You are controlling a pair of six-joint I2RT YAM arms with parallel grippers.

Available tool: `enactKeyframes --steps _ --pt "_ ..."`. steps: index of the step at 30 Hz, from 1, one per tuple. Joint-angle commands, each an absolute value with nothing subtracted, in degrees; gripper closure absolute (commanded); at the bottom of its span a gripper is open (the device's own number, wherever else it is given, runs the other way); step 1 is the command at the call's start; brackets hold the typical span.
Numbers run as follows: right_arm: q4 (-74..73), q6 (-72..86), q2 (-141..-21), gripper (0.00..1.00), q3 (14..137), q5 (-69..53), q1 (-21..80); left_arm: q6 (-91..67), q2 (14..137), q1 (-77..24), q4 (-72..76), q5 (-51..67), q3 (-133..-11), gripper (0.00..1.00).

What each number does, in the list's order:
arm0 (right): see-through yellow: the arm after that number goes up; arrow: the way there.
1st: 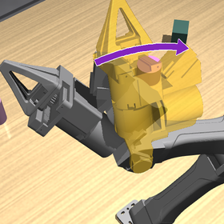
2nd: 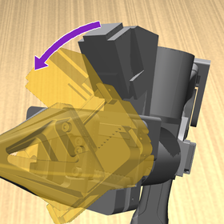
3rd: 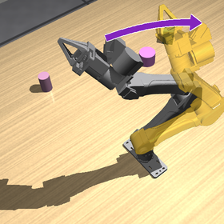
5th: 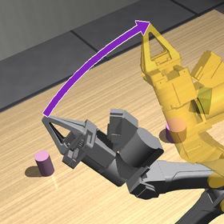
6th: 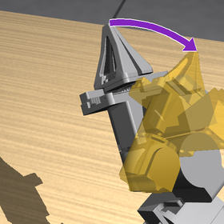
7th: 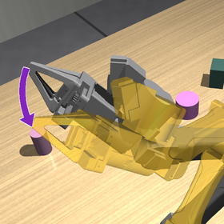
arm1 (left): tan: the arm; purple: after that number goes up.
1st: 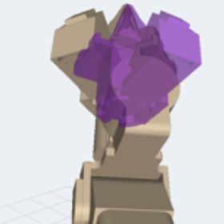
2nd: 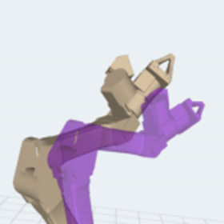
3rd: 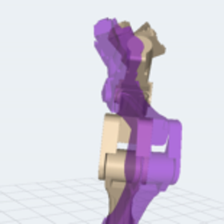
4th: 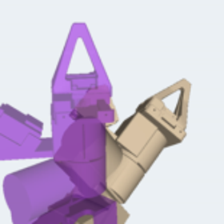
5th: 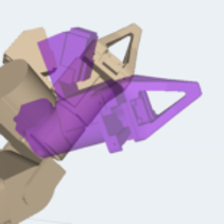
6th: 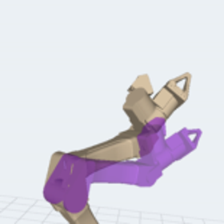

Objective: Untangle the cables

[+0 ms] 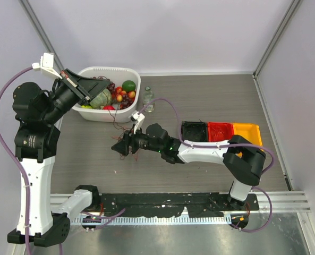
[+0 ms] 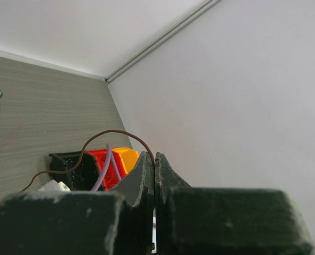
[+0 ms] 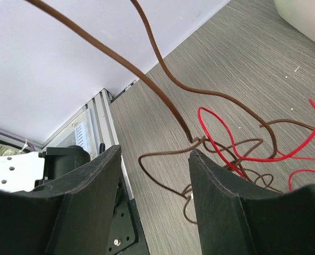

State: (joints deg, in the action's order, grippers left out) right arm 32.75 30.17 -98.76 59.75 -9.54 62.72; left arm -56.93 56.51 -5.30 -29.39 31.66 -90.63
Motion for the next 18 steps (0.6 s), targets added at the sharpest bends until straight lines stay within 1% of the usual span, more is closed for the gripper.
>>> enactKeyframes --steps 1,2,4,5,6,7,9,10,13,15,17,18 --pt "36.65 29.62 -100.63 0.41 62.4 -7.65 64.33 -57.83 56.42 -5.36 -25.93 33.05 -92.99 1.0" --pt "36.56 28.75 -101.24 0.42 62.49 -5.73 64.6 -57.83 56.43 -5.36 -25.75 33.05 -93.16 1.0" --pt "34.91 28.3 -102.12 0.56 62.67 -1.09 65.04 -57.83 56.6 -5.36 -25.66 32.78 -93.86 1.0" --pt "34.37 28.56 -102.04 0.76 62.23 -0.18 65.13 -57.66 56.86 -5.36 -25.75 32.52 -94.74 1.0" --pt "34.54 29.52 -101.43 0.88 61.27 5.31 65.21 -56.96 57.21 -5.36 -26.36 31.91 -96.05 1.0" --pt "35.24 29.88 -100.9 0.99 58.74 7.36 65.13 -55.74 58.09 -5.36 -27.41 31.21 -98.85 1.0" --pt "37.61 32.59 -99.76 0.99 53.81 10.89 64.95 -50.65 60.81 -5.36 -34.5 25.34 -107.96 1.0" --pt "37.27 33.56 -100.19 0.99 52.22 11.68 64.69 -48.62 62.21 -5.36 -35.76 22.7 -113.24 1.0" --pt "35.68 39.61 -102.48 0.99 49.67 8.19 61.1 -44.48 67.04 -5.36 -40.07 16.27 -129.58 1.0" --pt "35.86 43.13 -103.71 0.99 47.38 6.86 58.64 -43.6 69.77 -5.36 -39.56 15.56 -138.47 1.0" --pt "35.16 44.29 -105.02 0.99 46.67 4.06 56.17 -44.47 70.84 -5.36 -37.11 15.64 -143.07 1.0" --pt "34.55 44.21 -105.46 0.99 46.93 3.78 55.12 -45.86 70.32 -5.36 -34.31 16.17 -142.48 1.0"
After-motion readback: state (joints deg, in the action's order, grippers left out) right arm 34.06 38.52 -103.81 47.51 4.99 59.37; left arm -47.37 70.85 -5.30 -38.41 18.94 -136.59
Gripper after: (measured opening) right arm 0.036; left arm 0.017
